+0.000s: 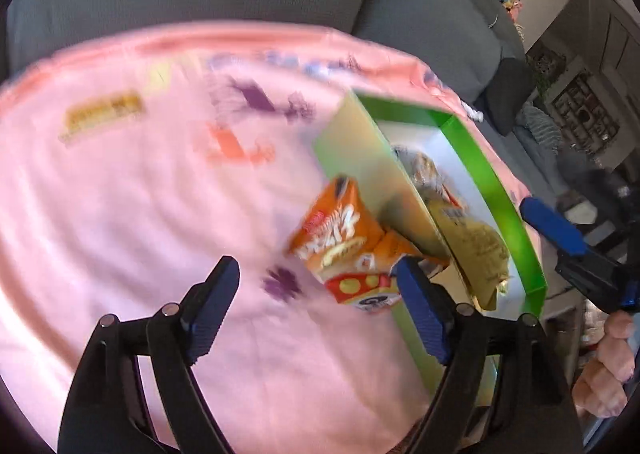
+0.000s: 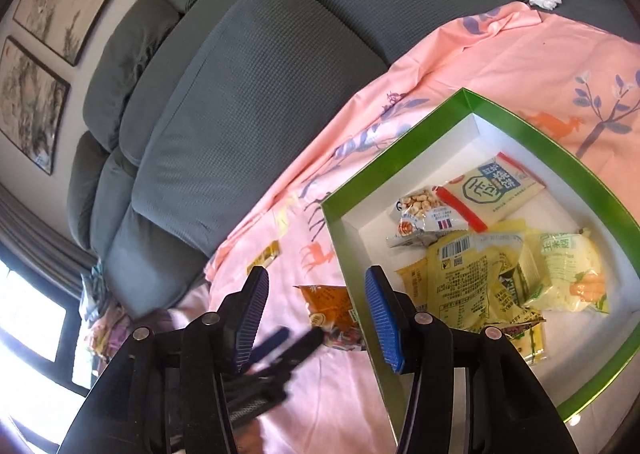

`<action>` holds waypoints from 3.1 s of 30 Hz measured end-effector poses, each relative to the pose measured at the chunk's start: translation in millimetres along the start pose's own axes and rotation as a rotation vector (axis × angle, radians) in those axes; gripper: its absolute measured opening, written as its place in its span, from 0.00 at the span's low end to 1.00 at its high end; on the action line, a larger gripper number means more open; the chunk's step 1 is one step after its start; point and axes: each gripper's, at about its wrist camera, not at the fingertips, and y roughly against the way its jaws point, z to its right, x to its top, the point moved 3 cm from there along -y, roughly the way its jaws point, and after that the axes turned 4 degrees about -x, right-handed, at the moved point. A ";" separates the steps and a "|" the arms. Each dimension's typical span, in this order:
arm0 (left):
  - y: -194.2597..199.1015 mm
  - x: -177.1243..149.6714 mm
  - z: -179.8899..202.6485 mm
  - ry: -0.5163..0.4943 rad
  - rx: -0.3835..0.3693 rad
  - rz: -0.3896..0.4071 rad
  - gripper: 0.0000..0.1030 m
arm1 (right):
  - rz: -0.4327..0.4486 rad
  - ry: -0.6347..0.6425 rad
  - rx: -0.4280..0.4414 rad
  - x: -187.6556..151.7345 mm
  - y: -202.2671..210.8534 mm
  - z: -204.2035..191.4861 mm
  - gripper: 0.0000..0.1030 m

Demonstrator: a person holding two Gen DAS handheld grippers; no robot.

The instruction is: Organize snacks

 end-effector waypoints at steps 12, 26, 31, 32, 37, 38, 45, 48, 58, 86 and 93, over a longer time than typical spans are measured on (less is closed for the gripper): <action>-25.3 -7.1 -5.2 0.250 -0.209 -0.032 0.41 | -0.059 0.000 -0.017 -2.8 -21.3 -2.0 0.50; 46.1 12.4 96.2 -0.194 -0.015 0.218 0.35 | -0.015 0.029 0.018 -2.5 -7.1 -6.9 0.50; 34.0 15.4 118.8 -0.282 -0.038 0.195 0.35 | 0.050 -0.001 0.001 4.7 9.5 9.7 0.50; 30.9 14.4 121.4 -0.299 -0.046 0.190 0.35 | 0.070 -0.019 -0.007 7.1 14.0 15.2 0.50; -7.1 21.8 141.5 -0.334 -0.148 0.125 0.49 | 0.124 -0.109 -0.063 14.1 30.8 43.6 0.50; -10.6 20.6 143.8 -0.340 -0.152 0.114 0.57 | 0.127 -0.122 -0.077 15.2 31.7 47.3 0.50; 10.4 25.9 126.9 -0.347 -0.045 0.175 0.83 | 0.157 -0.135 -0.133 18.5 35.7 51.3 0.50; 30.5 38.3 91.5 -0.264 0.037 0.194 0.84 | 0.158 -0.092 -0.127 18.1 33.9 36.7 0.64; 114.1 89.8 -79.1 0.003 0.420 0.241 0.85 | -0.034 0.137 -0.007 34.3 -47.5 -80.7 0.68; 26.8 107.3 -209.8 0.245 0.259 0.117 0.20 | -0.469 0.322 -0.130 -26.0 -324.4 -140.7 0.47; 72.1 91.9 -133.2 0.140 0.162 0.195 0.21 | -0.320 0.315 -0.108 -8.0 -219.4 -145.9 0.47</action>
